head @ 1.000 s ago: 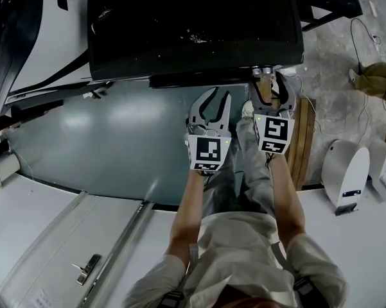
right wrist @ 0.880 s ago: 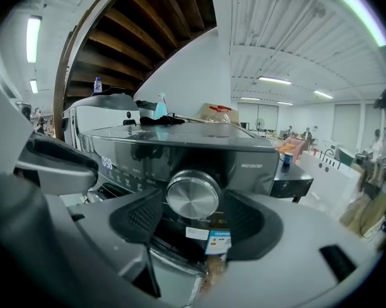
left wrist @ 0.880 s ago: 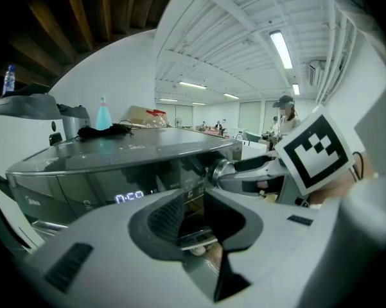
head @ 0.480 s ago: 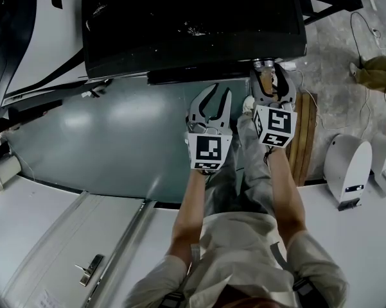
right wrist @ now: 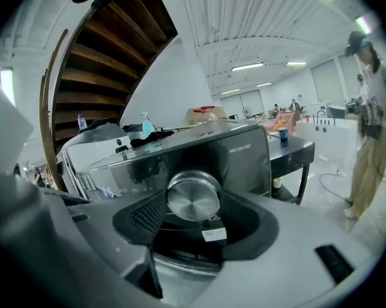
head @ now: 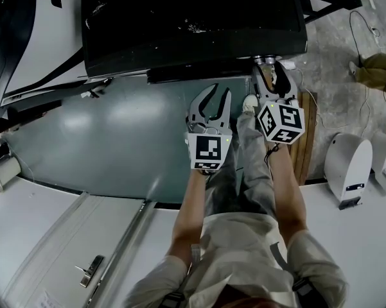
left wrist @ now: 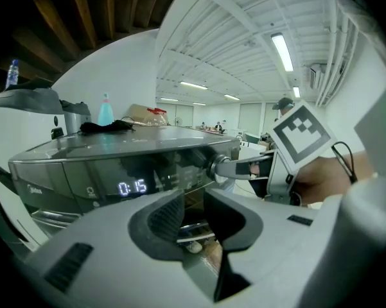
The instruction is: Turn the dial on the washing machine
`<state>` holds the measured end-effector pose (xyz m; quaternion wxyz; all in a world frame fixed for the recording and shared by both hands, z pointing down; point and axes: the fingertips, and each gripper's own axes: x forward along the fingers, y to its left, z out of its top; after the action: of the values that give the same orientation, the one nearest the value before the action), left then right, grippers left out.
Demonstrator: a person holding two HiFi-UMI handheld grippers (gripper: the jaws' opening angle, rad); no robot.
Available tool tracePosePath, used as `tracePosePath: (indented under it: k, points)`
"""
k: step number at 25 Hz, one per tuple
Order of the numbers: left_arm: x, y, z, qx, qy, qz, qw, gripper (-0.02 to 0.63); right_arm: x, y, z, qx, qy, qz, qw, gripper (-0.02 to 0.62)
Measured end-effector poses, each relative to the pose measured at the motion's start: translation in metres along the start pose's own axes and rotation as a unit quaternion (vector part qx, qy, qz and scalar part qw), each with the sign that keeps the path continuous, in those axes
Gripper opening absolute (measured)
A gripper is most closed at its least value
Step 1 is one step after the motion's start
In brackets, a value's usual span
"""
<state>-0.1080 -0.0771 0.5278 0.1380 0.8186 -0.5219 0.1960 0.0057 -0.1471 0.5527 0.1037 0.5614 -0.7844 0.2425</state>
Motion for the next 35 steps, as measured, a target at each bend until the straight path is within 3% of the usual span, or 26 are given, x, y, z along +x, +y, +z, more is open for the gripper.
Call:
tracePosePath:
  k: [15,21,26,35]
  points:
    - [0.001,-0.002,0.003,0.001,-0.003,-0.005,1.0,0.103,-0.001,-0.006,-0.001,0.154,-0.022,0.041,0.987,0.261]
    - [0.001,-0.002,0.003,0.003,-0.002,-0.007,1.0,0.103,-0.001,-0.008,-0.002,0.225,-0.031,0.059,0.972,0.261]
    - [-0.001,-0.004,0.002,0.004,-0.002,-0.008,1.0,0.103,-0.002,-0.01,-0.003,0.292,-0.043,0.075,0.952,0.259]
    - [-0.002,-0.007,0.0,0.005,-0.002,-0.011,0.9999,0.103,-0.001,-0.011,-0.005,0.349,-0.05,0.09,0.932,0.261]
